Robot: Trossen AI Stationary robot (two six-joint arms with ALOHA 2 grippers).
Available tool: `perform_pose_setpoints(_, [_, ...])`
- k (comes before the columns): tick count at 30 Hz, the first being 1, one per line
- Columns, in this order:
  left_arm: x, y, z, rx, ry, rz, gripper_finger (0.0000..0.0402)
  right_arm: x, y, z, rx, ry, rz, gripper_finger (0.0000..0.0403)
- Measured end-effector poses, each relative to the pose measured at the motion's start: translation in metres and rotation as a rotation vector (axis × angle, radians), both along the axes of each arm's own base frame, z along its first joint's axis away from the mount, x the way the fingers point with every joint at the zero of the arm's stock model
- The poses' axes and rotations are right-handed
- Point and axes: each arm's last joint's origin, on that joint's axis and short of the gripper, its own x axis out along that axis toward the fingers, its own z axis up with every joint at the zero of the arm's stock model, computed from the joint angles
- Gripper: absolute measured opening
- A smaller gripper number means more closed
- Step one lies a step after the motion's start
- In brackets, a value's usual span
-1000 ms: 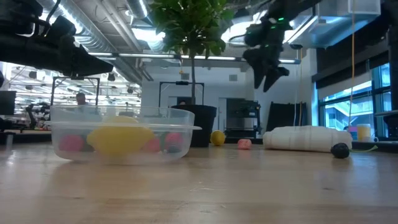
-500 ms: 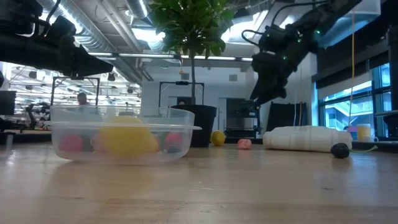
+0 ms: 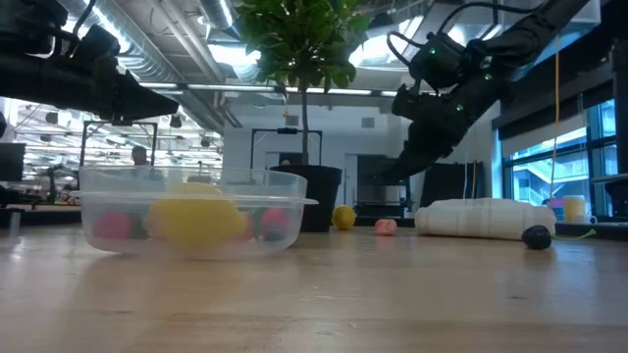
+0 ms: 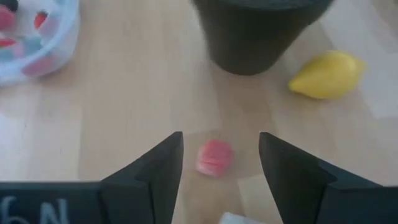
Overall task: Pick and placing Produce into tupperware
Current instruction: Put the top pink peach into the transparent bin
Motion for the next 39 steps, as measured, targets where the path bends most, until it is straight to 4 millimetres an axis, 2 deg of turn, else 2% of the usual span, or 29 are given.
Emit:
perform_pose_setpoints(5, [0.000,0.000,0.000,0.000,0.000,0.000,0.0126,0.007,0.011,-0.010,-0.018,0.039,0.013,0.0211])
perform_pose_setpoints(17, [0.000,0.000,0.000,0.000,-0.001,0.000,0.0126,0.020,0.008,-0.051,-0.004,0.130,-0.002,0.0211])
perform_pose_setpoints(24, [0.000,0.000,0.000,0.033,0.020,0.000,0.0126,0.025,0.006,-0.066,0.018,0.142,-0.021,0.0209])
perform_pose_setpoints(28, [0.000,0.000,0.000,0.043,0.026,0.000,0.0126,0.025,0.006,-0.067,0.017,0.139,-0.023,0.0184])
perform_pose_setpoints(36, [0.000,0.000,0.000,0.043,0.026,0.000,0.0126,0.025,0.006,-0.067,0.021,0.140,-0.029,0.0095])
perform_pose_setpoints(39, [0.000,0.000,0.000,0.041,0.025,0.000,0.0126,0.025,0.006,-0.067,0.035,0.138,-0.042,0.0081])
